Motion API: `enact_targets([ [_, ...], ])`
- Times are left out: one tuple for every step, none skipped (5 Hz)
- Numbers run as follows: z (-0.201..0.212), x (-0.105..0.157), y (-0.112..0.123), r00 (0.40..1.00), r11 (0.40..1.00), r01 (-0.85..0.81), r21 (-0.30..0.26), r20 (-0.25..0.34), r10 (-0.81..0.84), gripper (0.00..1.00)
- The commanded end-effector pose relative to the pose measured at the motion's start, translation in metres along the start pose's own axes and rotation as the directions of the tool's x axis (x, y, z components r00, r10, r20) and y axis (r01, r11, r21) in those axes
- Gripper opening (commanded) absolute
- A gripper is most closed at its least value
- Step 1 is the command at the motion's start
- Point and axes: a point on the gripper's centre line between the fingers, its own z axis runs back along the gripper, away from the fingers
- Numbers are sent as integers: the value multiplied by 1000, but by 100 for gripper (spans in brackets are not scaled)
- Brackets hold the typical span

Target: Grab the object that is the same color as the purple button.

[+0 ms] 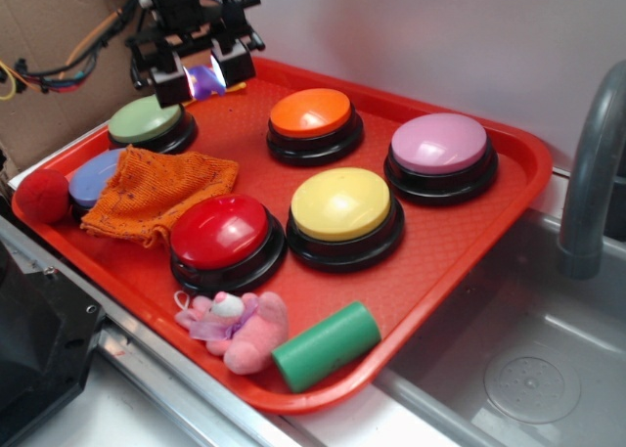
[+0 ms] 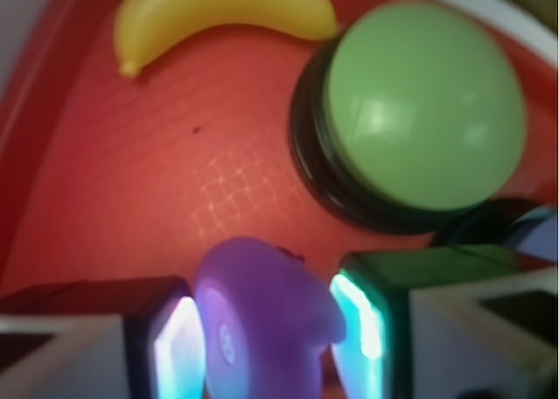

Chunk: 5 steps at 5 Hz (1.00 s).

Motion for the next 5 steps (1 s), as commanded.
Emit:
enact_targets([
  [79,-12,6,916,914,401,-60,27,-400,0],
  [91,-29,14,818,815,575,-70,68,-571,0],
  [90,-42,19,746,744,665,-67,31,-665,0],
  [83,-56,22,714,706,700,-103,80,-696,0],
  [78,-46,21,733,730,680,-69,54,-678,0],
])
